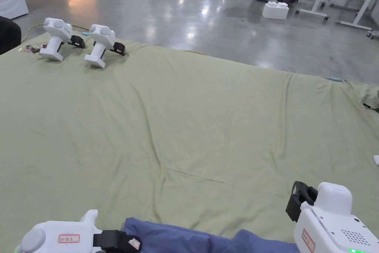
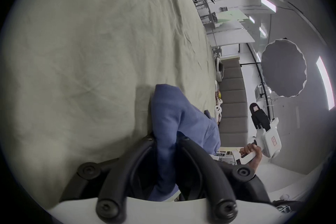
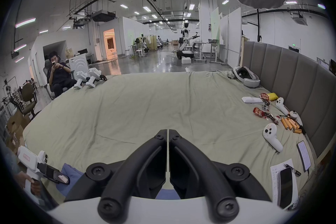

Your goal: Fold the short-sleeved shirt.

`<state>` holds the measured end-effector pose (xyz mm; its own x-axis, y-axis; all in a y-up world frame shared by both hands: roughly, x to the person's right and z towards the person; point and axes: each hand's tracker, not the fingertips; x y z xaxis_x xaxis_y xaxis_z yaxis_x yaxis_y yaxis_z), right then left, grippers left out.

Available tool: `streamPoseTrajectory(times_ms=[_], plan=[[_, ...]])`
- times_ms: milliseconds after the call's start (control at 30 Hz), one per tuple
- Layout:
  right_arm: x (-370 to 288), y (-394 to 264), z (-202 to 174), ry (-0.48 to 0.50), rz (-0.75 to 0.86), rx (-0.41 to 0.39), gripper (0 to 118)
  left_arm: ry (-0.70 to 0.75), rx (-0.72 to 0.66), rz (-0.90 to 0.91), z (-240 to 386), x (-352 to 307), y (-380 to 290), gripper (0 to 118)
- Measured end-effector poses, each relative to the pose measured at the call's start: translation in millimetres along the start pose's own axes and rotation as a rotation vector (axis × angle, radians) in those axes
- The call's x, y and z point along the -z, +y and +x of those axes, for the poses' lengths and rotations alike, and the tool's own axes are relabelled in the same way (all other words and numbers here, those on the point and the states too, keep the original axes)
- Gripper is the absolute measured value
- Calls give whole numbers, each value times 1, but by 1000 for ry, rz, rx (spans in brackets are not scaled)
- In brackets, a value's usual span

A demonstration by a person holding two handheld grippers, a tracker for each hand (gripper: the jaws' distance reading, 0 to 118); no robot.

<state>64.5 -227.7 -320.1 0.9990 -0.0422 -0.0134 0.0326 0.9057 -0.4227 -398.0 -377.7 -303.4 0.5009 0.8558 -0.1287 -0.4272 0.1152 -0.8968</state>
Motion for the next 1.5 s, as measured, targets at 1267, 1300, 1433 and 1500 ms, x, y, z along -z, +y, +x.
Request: streamPoseTrajectory(times_ms=[1267,1300,1433,1500], plan=[[-11,11,-10,0,188,-89,4,602,551,11,232,-12,-15,16],[-12,10,-9,-3,186,-87,4,595,564,-6,233,-4,-18,16],[-14,9,-5,-13,177,-78,4,561,545,-63,237,47,-30,16],[-16,7,-3,-16,173,-74,4,588,544,-85,236,73,-35,16]])
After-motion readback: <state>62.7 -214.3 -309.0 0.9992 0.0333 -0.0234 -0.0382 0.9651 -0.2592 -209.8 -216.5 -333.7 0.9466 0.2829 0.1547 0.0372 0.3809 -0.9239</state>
